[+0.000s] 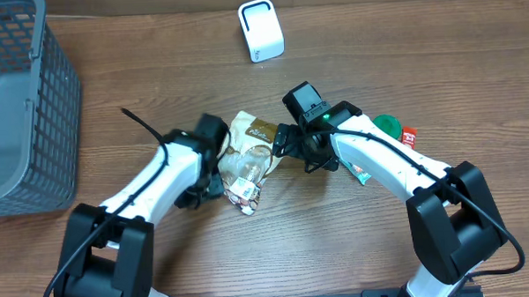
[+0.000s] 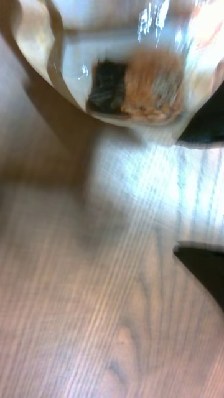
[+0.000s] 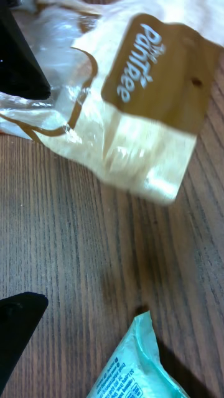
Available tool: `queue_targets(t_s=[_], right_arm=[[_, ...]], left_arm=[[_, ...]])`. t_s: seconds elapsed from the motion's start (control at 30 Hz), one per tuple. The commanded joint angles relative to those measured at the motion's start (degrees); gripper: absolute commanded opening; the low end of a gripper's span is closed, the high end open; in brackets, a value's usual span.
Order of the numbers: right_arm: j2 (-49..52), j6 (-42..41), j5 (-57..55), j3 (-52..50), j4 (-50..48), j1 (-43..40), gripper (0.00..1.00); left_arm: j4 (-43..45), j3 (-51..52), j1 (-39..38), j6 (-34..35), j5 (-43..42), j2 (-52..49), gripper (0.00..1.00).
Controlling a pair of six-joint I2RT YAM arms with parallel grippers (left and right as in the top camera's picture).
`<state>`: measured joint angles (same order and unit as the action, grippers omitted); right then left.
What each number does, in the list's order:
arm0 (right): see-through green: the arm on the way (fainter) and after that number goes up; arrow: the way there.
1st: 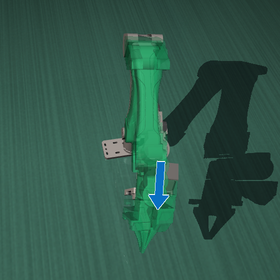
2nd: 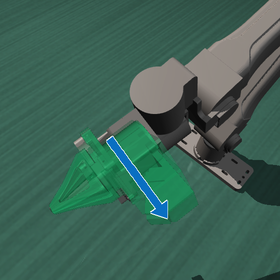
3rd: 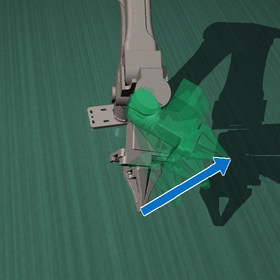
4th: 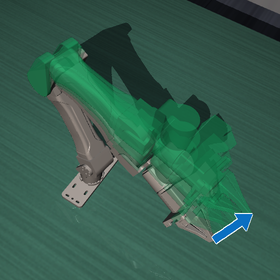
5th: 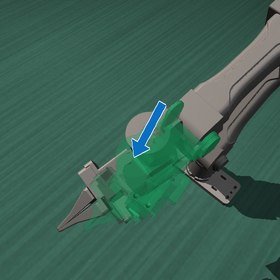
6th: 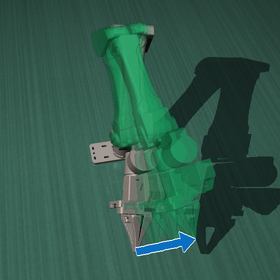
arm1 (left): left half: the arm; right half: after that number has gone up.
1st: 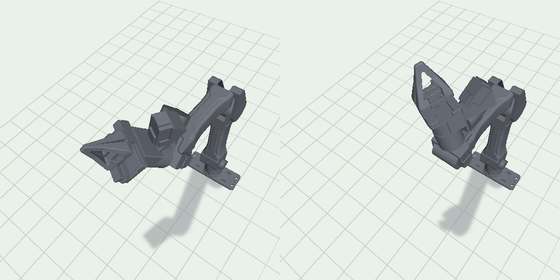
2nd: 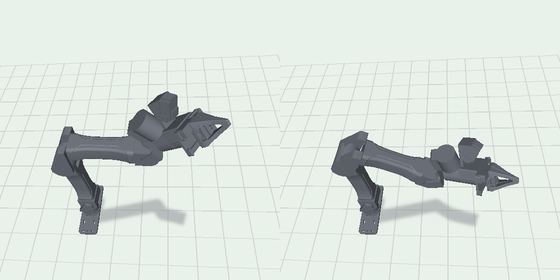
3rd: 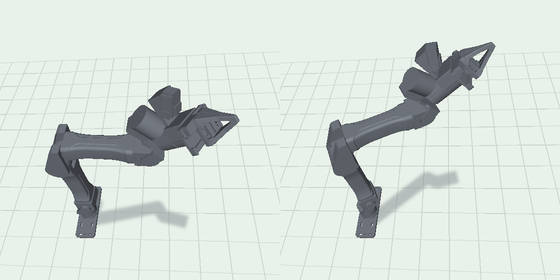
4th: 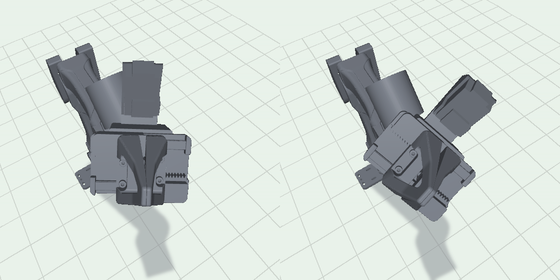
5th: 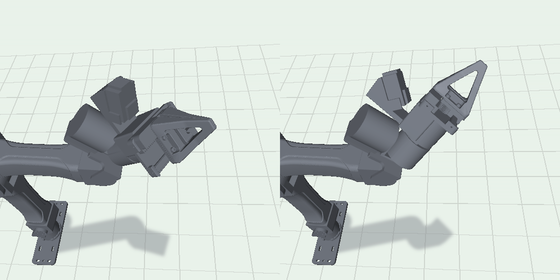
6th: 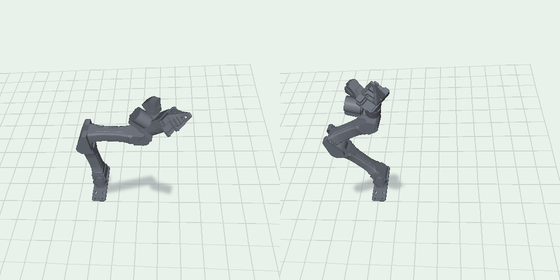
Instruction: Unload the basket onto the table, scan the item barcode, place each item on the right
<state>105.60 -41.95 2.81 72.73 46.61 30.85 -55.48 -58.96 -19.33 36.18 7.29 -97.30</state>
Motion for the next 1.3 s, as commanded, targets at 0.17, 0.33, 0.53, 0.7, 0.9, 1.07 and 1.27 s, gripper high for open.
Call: queue_targets(t_s=[0.17,0.33,0.53,0.7,0.9,1.07,1.27], right_arm=[[-1.99,1.9,-0.02,-0.02,0.28,0.26,1.0],[-1.99,1.92,-0.15,-0.04,0.09,0.26,1.0],[-1.99,1.9,-0.37,-0.02,0.0,0.26,1.0],[-1.99,1.9,-0.37,-0.02,0.0,0.26,1.0],[-1.99,1.9,-0.35,-0.04,0.02,0.26,1.0],[-1.99,1.9,-0.37,-0.02,-0.2,0.26,1.0],[-1.99,1.9,-0.33,-0.04,-0.15,0.26,1.0]], left_arm=[[1.01,-2.89,4.0,-2.91,-16.41,0.81,0.79],[1.73,-2.86,3.93,-2.29,-18.51,0.81,0.79],[4.46,-2.25,3.76,1.6,-20.5,0.81,0.8],[11.45,-0.22,1.95,8.57,-20.5,0.11,0.79],[18.6,1.73,-0.11,14.64,-23.12,-1.73,0.76],[20.31,1.79,-1.49,15.3,-23.34,-2.93,0.74],[20.17,1.9,-1.68,15.3,-21.99,-3.34,0.64]])
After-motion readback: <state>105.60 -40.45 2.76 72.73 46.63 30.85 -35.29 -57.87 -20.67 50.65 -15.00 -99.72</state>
